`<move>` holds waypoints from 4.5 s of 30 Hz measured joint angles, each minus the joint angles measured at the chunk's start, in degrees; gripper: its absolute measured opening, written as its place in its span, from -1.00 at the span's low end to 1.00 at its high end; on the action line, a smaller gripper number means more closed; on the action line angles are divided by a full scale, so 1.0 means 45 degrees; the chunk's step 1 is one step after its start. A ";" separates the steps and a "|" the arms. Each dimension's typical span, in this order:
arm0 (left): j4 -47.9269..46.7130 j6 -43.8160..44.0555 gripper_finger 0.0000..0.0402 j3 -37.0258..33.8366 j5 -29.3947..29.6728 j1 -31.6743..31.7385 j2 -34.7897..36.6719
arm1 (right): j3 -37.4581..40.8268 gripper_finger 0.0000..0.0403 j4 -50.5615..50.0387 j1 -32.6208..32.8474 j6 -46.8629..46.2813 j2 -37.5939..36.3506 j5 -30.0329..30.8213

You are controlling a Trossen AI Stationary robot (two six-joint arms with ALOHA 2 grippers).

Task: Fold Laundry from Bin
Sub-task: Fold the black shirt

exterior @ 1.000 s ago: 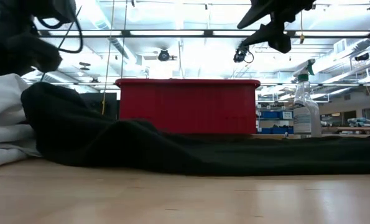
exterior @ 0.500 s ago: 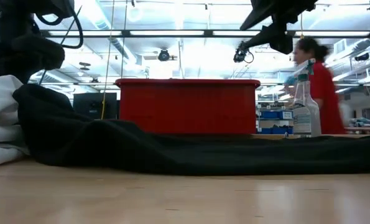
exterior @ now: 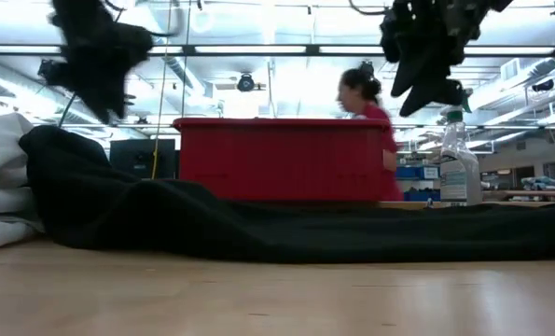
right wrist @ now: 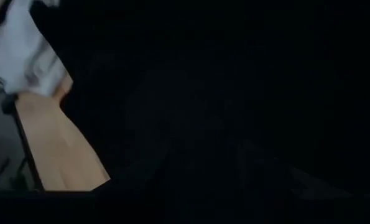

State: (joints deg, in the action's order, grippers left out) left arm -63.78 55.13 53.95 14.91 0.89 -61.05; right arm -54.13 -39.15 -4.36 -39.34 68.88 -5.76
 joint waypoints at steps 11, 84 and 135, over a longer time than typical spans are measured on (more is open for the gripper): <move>0.2995 -0.4748 -0.15 0.0015 -0.3181 0.2324 -0.3762 | 0.0005 -0.06 0.0127 -0.0649 0.0365 0.0571 0.0028; 0.9176 -1.2142 -0.15 0.1042 -0.5066 0.2711 -0.5606 | -0.0614 -0.16 0.0724 0.1991 -0.1185 0.3615 -0.1405; 0.9530 -1.1556 -0.15 0.0962 -0.1322 0.2994 -0.6768 | 0.1916 -0.24 -0.0367 0.2707 -0.3002 0.2332 0.1400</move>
State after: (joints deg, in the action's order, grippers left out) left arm -20.89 3.13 58.28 8.96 14.37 -91.50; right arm -45.51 -40.81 7.82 -52.84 79.37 0.54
